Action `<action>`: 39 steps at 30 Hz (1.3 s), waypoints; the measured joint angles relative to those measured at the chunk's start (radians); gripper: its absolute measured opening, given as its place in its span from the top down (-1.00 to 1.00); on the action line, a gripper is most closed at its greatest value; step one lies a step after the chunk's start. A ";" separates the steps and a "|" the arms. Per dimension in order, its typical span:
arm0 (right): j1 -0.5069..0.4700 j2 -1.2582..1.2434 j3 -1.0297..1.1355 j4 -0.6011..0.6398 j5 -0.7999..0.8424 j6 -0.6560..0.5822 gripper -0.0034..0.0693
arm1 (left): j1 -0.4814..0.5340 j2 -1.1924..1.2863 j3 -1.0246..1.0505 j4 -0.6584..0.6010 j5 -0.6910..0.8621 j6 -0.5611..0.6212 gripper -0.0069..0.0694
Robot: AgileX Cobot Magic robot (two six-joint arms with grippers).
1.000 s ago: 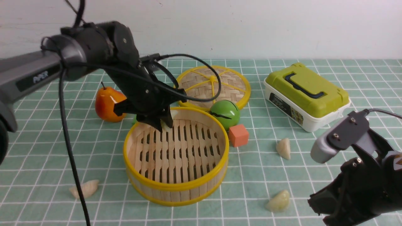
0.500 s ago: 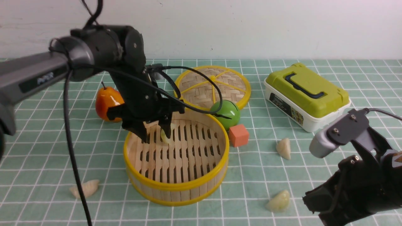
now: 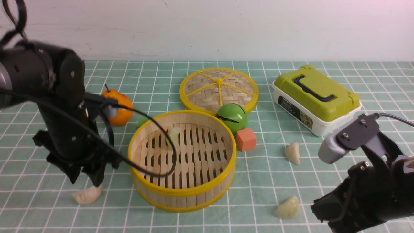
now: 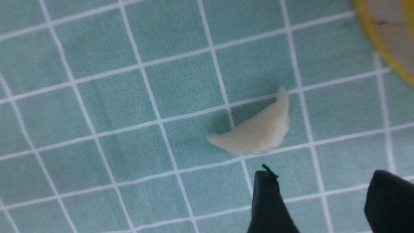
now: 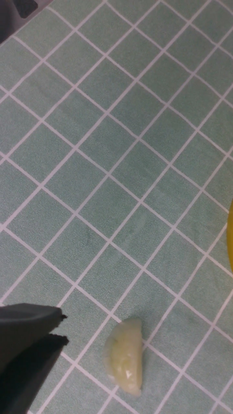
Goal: Put the dumplings into the steamer on the table with the blue tablecloth.
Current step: 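Reach for and grasp a dumpling on the table with the left gripper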
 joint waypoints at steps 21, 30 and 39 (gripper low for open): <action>0.000 0.001 0.000 0.019 -0.016 0.000 0.68 | 0.012 0.134 0.003 0.052 -0.090 -0.061 -0.06; 0.000 0.001 0.000 0.019 -0.020 0.000 0.66 | 0.012 0.149 -0.103 -0.021 0.026 -0.231 0.72; 0.000 0.001 0.000 0.019 -0.021 0.000 0.64 | 0.012 0.148 -0.107 -0.034 0.076 -0.262 0.34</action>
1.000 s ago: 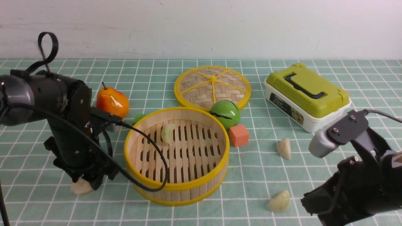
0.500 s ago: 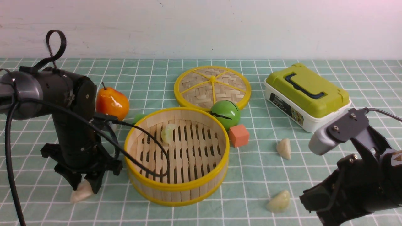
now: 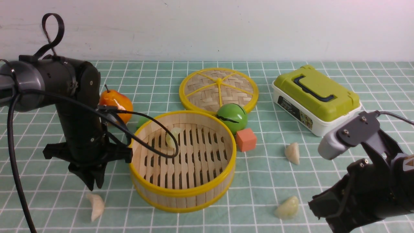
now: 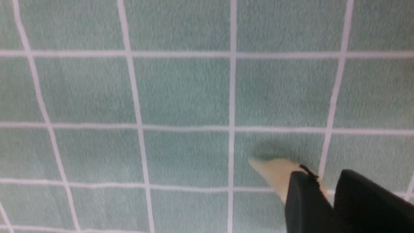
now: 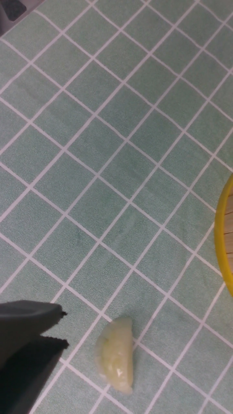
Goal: Put the dumplings into the steamer on the table with the blue tablecloth.
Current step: 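Reach for and grasp a dumpling on the table with the left gripper, then place the dumpling into the bamboo steamer basket with the left gripper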
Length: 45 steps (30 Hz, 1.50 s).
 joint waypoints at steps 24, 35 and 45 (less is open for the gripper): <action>0.000 0.000 0.000 0.022 -0.007 -0.011 0.62 | -0.002 -0.025 0.156 -0.042 -0.190 -0.111 0.34; 0.000 0.000 0.000 0.033 -0.031 -0.012 0.59 | -0.198 -0.177 -0.118 -0.205 -0.276 0.026 0.34; 0.000 0.000 0.000 0.044 -0.047 -0.012 0.59 | -0.291 0.063 -0.181 -0.179 -0.518 -0.126 0.34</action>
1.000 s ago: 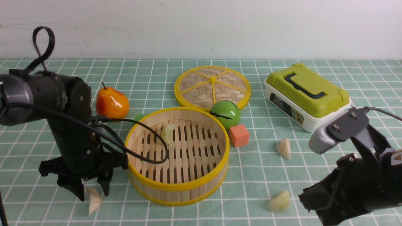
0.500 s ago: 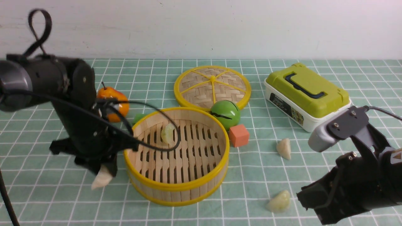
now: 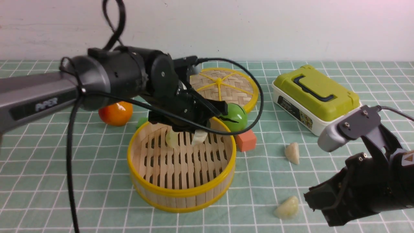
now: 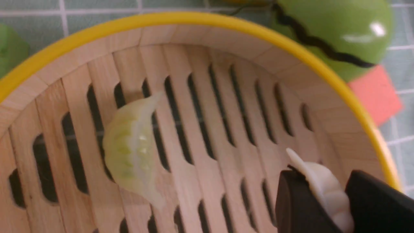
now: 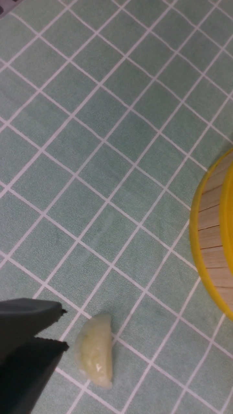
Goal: Put the dumplings into the steamer on the table with the blue tablecloth.
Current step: 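Place the dumpling into the bamboo steamer basket with the left gripper, then reach for and grasp a dumpling lying on the table beside the steamer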
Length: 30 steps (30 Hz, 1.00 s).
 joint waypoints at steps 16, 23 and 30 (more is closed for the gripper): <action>0.000 0.000 0.033 0.047 0.003 0.038 0.54 | 0.003 0.098 -0.064 0.181 -0.031 -0.193 -0.16; 0.000 0.000 0.040 0.053 -0.008 0.039 0.50 | 0.003 -0.062 -0.146 0.201 0.149 -0.094 -0.11; 0.000 0.000 0.040 0.055 -0.040 0.039 0.47 | 0.003 -0.480 -0.138 0.226 0.296 0.024 0.55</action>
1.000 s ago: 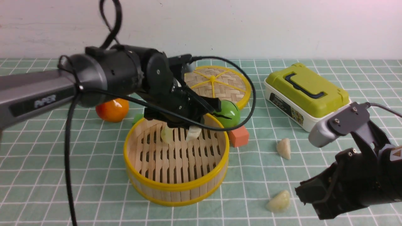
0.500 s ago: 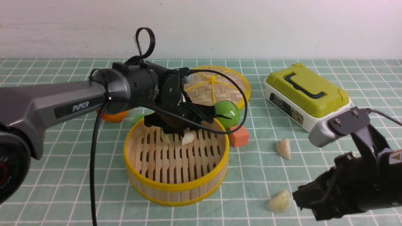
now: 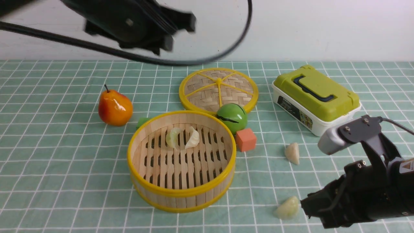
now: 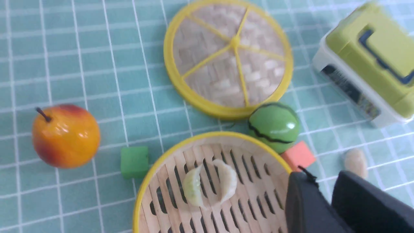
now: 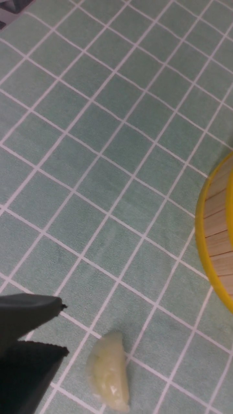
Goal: Put the dumplings into the steamer on the table with the blue tablecloth.
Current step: 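Reach for and grasp a dumpling lying on the table beside the steamer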
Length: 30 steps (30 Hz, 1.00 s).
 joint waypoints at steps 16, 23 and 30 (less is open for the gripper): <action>-0.036 0.125 -0.106 0.012 -0.310 0.182 0.01 | 0.000 -0.846 0.949 0.075 -0.184 0.025 0.86; -0.037 0.381 -0.128 -0.027 -0.167 0.335 -0.34 | 0.000 -1.202 1.259 0.149 -0.316 0.032 0.86; -0.038 0.547 -0.152 -0.032 -0.182 0.390 -0.36 | 0.000 -1.331 1.323 0.168 -0.373 -0.003 0.86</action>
